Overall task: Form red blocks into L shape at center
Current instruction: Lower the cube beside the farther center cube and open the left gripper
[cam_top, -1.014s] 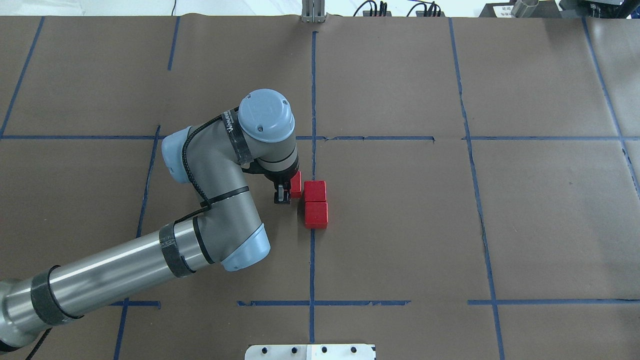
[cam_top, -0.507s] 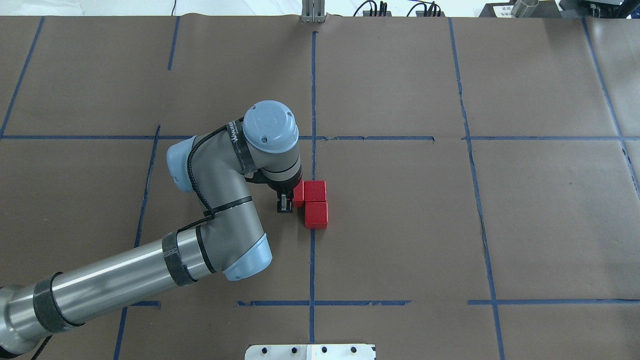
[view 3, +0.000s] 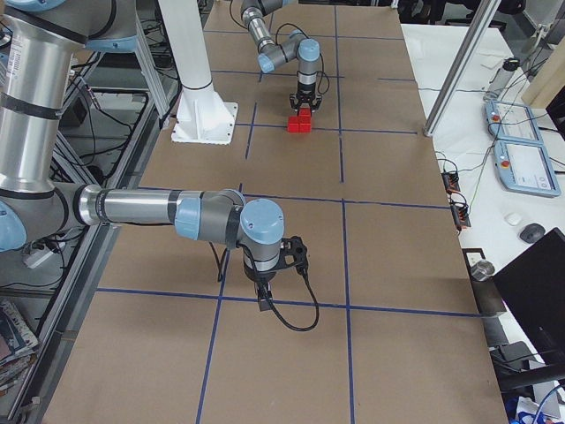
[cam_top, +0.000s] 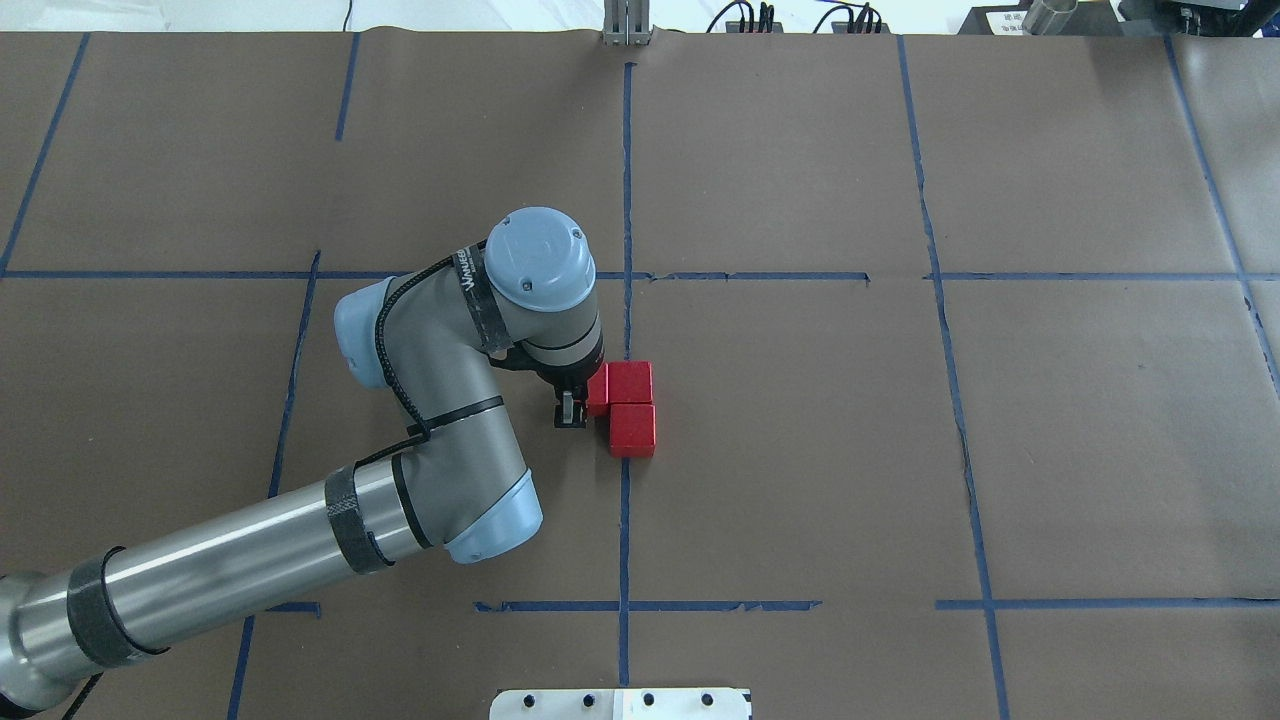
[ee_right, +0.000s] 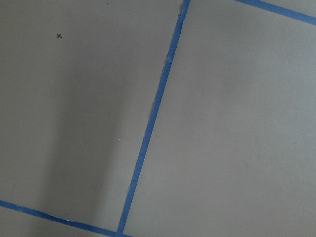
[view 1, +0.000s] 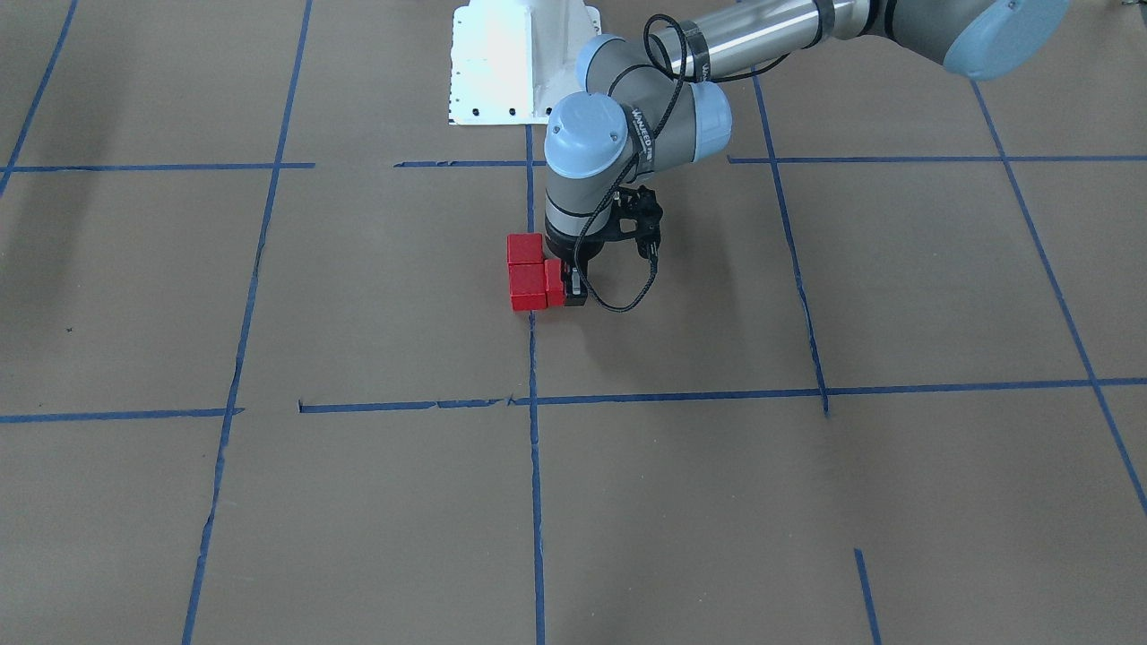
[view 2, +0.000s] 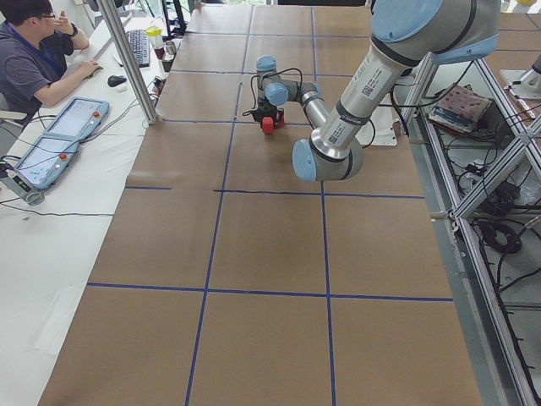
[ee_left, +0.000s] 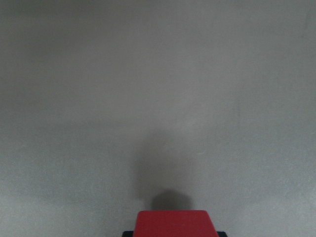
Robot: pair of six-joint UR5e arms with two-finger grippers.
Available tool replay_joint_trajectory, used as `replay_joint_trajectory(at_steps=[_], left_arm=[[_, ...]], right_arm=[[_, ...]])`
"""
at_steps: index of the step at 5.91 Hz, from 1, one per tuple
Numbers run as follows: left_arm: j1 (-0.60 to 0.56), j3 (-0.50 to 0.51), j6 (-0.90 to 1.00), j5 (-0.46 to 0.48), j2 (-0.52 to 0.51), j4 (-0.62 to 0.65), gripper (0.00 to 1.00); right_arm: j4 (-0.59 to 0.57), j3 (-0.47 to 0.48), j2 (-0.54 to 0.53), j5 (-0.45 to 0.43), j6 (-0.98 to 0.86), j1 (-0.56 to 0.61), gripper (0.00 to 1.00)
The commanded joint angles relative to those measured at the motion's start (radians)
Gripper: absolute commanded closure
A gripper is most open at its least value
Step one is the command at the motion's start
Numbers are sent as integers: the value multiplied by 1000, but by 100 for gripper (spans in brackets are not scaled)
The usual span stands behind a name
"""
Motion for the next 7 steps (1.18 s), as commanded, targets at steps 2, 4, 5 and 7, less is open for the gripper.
replay_joint_trajectory(at_steps=[2, 4, 5, 7], left_arm=[[-1, 6, -4, 0, 1, -7, 77], [-1, 6, -4, 0, 1, -8, 73], [-1, 6, -4, 0, 1, -8, 71], [-1, 9, -6, 0, 1, -8, 68]], right_arm=[[0, 1, 0, 0, 0, 1, 0], [0, 1, 0, 0, 0, 1, 0], [0, 1, 0, 0, 0, 1, 0], [0, 1, -2, 0, 0, 1, 0]])
